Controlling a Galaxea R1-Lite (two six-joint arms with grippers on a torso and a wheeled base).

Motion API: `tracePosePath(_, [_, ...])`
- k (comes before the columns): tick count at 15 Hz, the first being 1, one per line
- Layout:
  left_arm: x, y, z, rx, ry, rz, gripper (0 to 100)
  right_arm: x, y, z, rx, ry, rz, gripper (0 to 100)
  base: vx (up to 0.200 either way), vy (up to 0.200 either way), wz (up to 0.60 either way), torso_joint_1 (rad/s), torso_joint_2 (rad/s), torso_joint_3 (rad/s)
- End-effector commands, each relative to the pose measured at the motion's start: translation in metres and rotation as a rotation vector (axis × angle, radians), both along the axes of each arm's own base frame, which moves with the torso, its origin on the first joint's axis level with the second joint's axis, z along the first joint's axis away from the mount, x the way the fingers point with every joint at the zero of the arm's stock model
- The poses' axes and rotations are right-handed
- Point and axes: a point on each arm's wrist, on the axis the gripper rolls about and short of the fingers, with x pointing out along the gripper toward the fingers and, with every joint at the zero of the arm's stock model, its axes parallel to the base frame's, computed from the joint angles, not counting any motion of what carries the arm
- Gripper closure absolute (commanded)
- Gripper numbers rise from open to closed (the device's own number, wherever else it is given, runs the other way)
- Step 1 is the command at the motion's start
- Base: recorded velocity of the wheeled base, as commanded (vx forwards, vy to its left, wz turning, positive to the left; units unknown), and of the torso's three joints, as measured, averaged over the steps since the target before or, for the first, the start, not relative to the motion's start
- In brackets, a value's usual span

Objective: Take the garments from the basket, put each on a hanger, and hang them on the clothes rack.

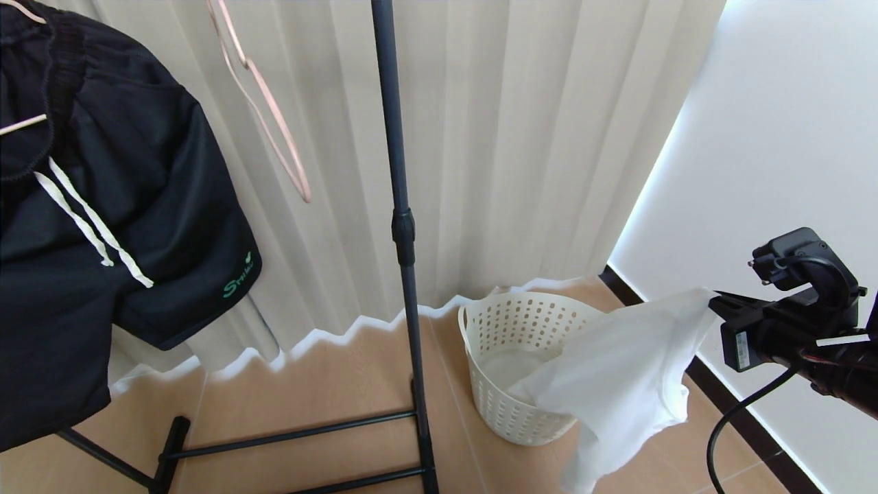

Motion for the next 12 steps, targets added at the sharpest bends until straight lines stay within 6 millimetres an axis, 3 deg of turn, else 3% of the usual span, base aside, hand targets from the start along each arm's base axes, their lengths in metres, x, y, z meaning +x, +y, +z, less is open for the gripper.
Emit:
tracePosePath(1, [0.0001, 0.0, 0.0, 0.0, 0.001, -0.001, 0, 0.0001, -0.0001, 0.0001, 0.0, -0.001, 0.0, 100, 0.0, 0.0, 0.0, 0.08, -0.41, -0.105])
tracePosePath(8, [0.0001, 0.0001, 0.0001, -0.002, 0.0, 0.001, 0, -0.0006, -0.0005, 0.0003, 0.001, -0.002, -0.002, 100, 0.0, 0.0, 0.0, 0.127, -0.47, -0.147])
tracePosePath(12, [0.0001, 0.0, 0.0001, 0.0, 0.0, 0.002, 0, -0.0013, -0.0007, 0.0006, 0.0, -0.004, -0.002, 100, 0.0, 0.0, 0.0, 0.174, -0.51, -0.284])
